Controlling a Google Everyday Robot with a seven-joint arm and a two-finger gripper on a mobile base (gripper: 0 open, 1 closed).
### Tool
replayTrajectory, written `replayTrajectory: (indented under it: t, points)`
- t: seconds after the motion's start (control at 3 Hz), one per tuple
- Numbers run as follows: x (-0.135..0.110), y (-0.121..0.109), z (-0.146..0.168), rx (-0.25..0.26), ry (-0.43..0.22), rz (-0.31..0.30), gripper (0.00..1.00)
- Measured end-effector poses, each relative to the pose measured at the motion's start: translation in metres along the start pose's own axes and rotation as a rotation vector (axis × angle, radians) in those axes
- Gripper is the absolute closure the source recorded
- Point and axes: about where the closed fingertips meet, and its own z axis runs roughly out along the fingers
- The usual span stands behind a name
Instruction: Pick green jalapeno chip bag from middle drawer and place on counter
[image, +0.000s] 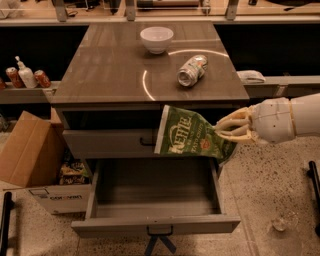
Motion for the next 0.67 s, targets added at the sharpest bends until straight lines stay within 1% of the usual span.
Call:
replayTrajectory:
  t: [0.33, 0.67]
  points:
    - [0.0, 0.0, 0.0, 0.0, 0.0, 0.0, 1.0]
    - [-0.016, -0.023, 0.01, 0.002, -0.032, -0.004, 1.0]
